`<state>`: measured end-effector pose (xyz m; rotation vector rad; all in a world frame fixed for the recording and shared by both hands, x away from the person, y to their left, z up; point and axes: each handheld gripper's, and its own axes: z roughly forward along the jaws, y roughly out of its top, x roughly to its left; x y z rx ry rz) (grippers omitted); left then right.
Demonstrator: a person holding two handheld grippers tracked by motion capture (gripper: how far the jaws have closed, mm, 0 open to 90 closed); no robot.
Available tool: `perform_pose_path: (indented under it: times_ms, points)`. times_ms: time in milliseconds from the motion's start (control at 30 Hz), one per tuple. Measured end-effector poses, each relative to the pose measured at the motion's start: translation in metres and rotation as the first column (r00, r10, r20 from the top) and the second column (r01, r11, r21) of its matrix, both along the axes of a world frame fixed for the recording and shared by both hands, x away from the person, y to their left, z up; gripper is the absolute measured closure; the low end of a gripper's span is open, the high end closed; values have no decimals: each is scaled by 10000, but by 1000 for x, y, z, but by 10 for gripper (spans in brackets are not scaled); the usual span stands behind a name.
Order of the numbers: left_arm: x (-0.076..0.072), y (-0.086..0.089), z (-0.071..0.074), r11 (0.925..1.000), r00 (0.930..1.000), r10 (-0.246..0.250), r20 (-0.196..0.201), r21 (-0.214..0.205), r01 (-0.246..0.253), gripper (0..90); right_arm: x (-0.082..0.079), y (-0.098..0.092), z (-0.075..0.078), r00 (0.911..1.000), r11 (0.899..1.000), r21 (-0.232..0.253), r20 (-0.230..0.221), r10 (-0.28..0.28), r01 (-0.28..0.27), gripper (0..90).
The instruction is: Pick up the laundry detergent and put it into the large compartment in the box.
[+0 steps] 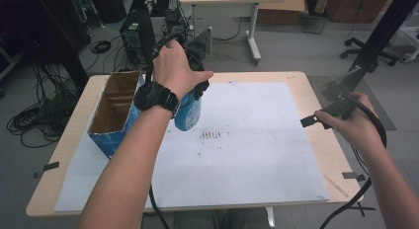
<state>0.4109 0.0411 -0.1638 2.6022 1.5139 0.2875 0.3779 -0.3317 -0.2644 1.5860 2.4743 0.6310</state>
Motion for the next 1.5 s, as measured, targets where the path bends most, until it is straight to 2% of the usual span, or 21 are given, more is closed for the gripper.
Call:
perform_pose_path:
  times_ms: [567, 700, 1033, 1333, 1500]
  points:
    - [-2, 0, 28, 9984, 9983, -556, 156, -39, 557, 387, -1, 1, 15, 9999, 9999, -52, 118, -110, 110, 146]
    - [-3, 4, 34, 9980, 9975, -615, 349, -107, 619, 387, -2, 2, 19, 9998, 9999, -54, 160, -130, 131, 146]
    - [-4, 13, 42, 9955, 9957, -900, 199, -286, 906, 387, -3, 1, 21, 9997, 9998, -53, 191, -167, 168, 146]
    - [-5, 25, 49, 9931, 9931, -1160, 155, -173, 1163, 387, -3, 0, 23, 9996, 9998, -67, 219, -203, 205, 146]
    - [-5, 33, 52, 9938, 9939, -1094, 160, -187, 1097, 387, -4, -1, 24, 9995, 9996, -107, 226, -242, 244, 146]
